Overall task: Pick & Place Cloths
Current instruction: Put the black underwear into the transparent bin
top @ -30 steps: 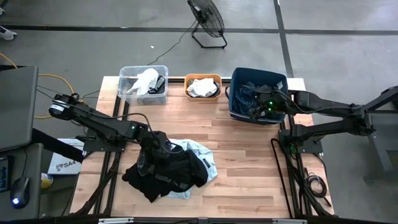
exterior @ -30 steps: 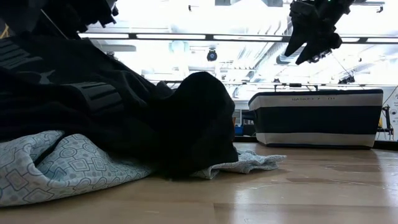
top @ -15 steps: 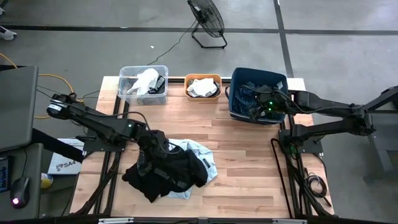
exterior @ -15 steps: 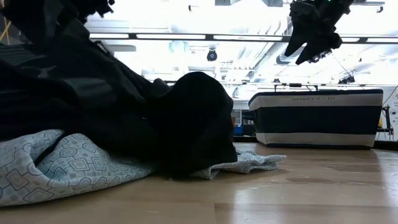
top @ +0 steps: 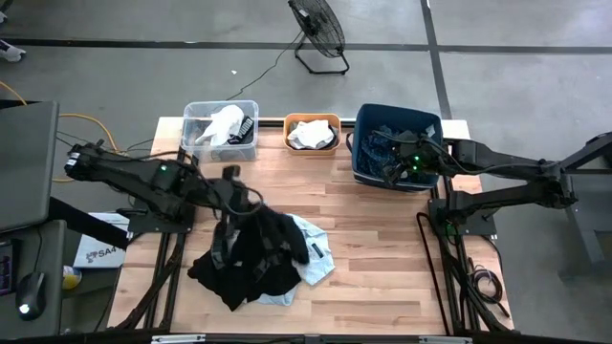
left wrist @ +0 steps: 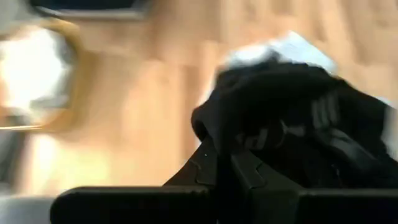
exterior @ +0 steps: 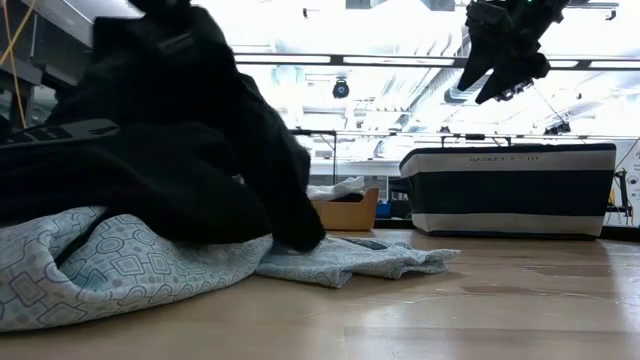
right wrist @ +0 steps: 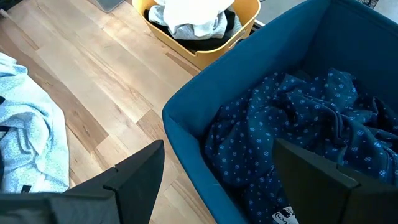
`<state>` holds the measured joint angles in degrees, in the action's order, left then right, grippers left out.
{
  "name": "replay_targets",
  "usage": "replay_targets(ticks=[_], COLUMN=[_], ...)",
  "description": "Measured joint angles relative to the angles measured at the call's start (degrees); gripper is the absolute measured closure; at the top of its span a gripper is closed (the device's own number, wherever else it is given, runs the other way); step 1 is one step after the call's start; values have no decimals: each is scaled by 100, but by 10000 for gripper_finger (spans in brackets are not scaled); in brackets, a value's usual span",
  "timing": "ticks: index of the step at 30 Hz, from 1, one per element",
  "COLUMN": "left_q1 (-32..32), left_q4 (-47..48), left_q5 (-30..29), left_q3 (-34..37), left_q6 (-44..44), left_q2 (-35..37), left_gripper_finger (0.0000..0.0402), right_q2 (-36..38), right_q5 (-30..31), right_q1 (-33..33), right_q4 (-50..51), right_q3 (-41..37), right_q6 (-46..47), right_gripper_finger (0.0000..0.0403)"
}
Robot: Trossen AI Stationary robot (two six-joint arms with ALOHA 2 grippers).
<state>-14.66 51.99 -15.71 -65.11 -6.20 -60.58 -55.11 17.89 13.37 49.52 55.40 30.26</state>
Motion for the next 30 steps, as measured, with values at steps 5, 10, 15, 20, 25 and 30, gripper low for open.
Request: replay_targets(ticks=[5,10,15,20,25,30], left_q1=[0,0,0,0,4,268], left_q4=[455,601,649,645,647,646], left_q5=[-1163,-2203,-3805,-5525,-6918,-7441], left_q3=[-681,-1087,-1303,-1365,-1365,-1368], left_q6=[149,496,750,752,936,962], left_q2=[11,11,11,11,17,102], left_gripper_finger=[398,399,399,399,400,400], right_q2=[0,0,0,0,0,0], right_q5=[0,15,17,17,17,17], right_q1=[0,0,-2,-2,-1,0], right_q4=[0,0,0,2,1,-3], right_q3=[0,0,0,0,0,0], right_q6=[-2,-5,-28,-30,-48,-49], right_gripper_finger=[114,114,114,114,114,114])
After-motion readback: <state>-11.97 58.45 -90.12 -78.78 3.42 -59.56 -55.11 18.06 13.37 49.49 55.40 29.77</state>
